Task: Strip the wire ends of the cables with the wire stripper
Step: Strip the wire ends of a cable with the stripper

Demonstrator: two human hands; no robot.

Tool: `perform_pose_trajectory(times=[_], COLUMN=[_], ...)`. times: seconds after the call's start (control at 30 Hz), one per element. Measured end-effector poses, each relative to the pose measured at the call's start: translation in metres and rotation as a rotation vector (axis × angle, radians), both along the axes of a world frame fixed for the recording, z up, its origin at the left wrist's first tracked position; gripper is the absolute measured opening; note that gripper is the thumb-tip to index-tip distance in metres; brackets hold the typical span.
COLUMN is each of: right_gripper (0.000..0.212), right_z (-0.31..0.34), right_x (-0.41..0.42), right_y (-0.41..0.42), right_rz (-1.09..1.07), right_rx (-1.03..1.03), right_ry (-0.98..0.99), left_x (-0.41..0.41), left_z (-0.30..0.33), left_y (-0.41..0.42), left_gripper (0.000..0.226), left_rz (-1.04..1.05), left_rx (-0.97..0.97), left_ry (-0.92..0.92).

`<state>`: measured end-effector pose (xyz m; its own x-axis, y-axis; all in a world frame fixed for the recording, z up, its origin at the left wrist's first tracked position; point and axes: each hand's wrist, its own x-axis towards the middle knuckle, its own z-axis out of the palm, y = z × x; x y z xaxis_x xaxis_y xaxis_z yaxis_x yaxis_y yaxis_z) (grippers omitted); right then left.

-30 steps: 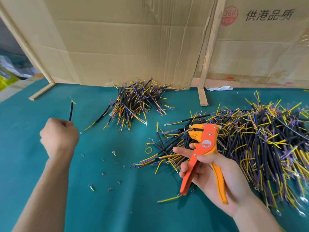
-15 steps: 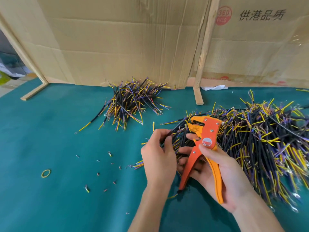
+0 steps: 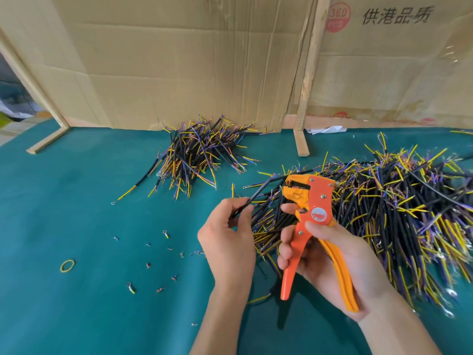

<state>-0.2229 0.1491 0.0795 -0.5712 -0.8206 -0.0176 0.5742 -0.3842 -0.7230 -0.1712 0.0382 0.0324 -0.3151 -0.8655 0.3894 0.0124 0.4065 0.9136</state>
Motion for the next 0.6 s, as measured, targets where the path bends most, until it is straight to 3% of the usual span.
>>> perform_pose_trajectory(times=[0.03, 0.1, 0.27, 0.4, 0.6], right_gripper=[0.058, 0.059, 0.059, 0.046, 0.047], right_z=[-0.033, -0.042, -0.028, -0.022, -0.023], right_x=[-0.014, -0.020, -0.020, -0.016, -0.016], right_y=[0.029, 0.043, 0.036, 0.034, 0.033], right_rz=[0.060, 0.082, 0.157, 0.107, 0.131], right_rx=[-0.063, 0.026, -0.005, 0.039, 0.046], right_ry=[-0.094, -0.017, 0.093, 0.075, 0.045], left_x=[0.000, 0.000, 0.001, 0.003, 0.003], left_z=[0.000, 0.000, 0.001, -0.001, -0.004], left_y=[0.001, 0.001, 0.002, 0.001, 0.000], left_gripper=[0.020, 0.016, 0.018, 0.015, 0.013], left_rz=[-0.010, -0.030, -0.041, -0.044, -0.039], left_rx=[0.000, 0.012, 0.028, -0.002, -0.041], left_ry=[-0.003, -0.006, 0.000, -0.014, -0.038])
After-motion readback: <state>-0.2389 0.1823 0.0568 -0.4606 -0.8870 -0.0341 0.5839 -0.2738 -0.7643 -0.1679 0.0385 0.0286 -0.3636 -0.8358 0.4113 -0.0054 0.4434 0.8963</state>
